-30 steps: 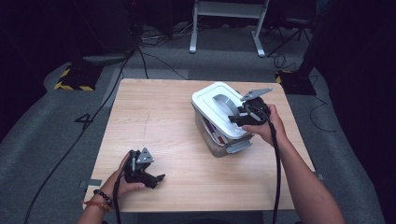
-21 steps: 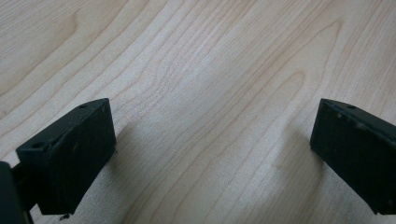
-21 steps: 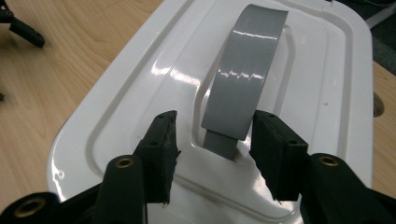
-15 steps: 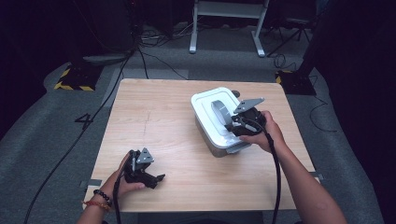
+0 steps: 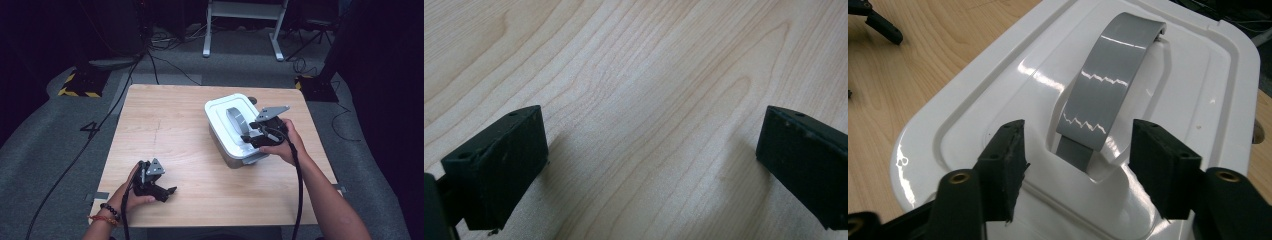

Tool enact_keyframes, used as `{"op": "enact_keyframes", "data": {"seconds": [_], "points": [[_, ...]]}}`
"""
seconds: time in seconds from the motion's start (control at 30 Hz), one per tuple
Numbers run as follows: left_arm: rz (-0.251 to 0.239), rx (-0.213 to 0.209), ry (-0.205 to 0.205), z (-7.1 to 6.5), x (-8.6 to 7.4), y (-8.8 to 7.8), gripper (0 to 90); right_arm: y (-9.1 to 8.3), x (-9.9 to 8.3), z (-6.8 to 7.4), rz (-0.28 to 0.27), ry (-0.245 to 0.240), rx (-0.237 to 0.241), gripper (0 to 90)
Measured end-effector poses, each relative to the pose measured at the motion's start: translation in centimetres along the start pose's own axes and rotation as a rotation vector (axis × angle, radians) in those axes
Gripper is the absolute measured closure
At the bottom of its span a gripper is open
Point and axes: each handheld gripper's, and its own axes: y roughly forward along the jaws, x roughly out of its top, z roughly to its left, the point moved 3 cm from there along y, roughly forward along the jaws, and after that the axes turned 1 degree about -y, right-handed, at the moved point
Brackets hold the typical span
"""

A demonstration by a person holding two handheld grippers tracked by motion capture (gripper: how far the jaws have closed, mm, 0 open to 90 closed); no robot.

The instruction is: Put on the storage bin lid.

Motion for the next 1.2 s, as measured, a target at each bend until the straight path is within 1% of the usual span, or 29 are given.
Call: {"op": "enact_keyframes", "data": {"seconds": [0.13, 0.2, 0.3, 0.33, 0.43, 0.5, 0.63, 0.7, 0.87, 1.0, 1.03, 1.13, 1.2], "points": [[0.000, 0.000, 0.000, 0.0, 0.0, 0.0, 0.5, -0.2, -0.5, -0.2, -0.008, 0.020, 0.016, 32.0], [0.000, 0.000, -0.001, 0.0, 0.0, 0.0, 0.4, -0.3, -0.6, -0.3, -0.014, 0.017, 0.008, 31.2], [0.000, 0.000, -0.001, 0.0, 0.0, 0.0, 0.4, -0.2, -0.6, -0.3, -0.015, 0.013, 0.017, 28.4], [0.000, 0.000, -0.001, 0.0, 0.0, 0.0, 0.4, -0.2, -0.6, -0.3, -0.011, 0.008, 0.022, 27.6], [0.000, 0.000, -0.001, 0.0, 0.0, 0.0, 0.4, -0.2, -0.7, -0.4, 0.011, -0.003, 0.008, 24.0], [0.000, 0.000, -0.001, 0.0, 0.0, 0.0, 0.5, -0.4, -1.0, -0.6, 0.022, -0.005, -0.001, 24.0], [0.000, 0.000, -0.001, 0.0, 0.0, 0.0, 0.4, -1.3, -1.5, -1.0, -0.013, 0.010, -0.003, 24.6], [0.001, 0.000, -0.001, 0.0, 0.0, 0.0, 0.4, -1.7, -1.6, -1.2, -0.022, 0.017, -0.031, 25.2], [-0.001, -0.002, 0.000, 0.1, 0.1, 0.0, 0.4, -2.3, -2.0, -1.5, -0.018, 0.020, -0.047, 25.3], [-0.001, -0.001, -0.001, 0.0, 0.0, 0.0, 0.4, -3.1, -2.6, -1.6, -0.032, 0.027, -0.054, 25.7], [0.001, 0.001, -0.002, 0.0, 0.0, 0.0, 0.4, -3.3, -2.7, -1.6, -0.034, 0.028, -0.062, 25.8], [0.000, 0.003, -0.003, 0.0, 0.0, 0.0, 0.4, -3.8, -3.2, -1.7, -0.024, 0.028, -0.076, 25.8], [0.000, 0.002, -0.003, 0.0, 0.0, 0.0, 0.5, -4.3, -3.5, -1.7, -0.027, 0.023, -0.080, 25.8]]}}
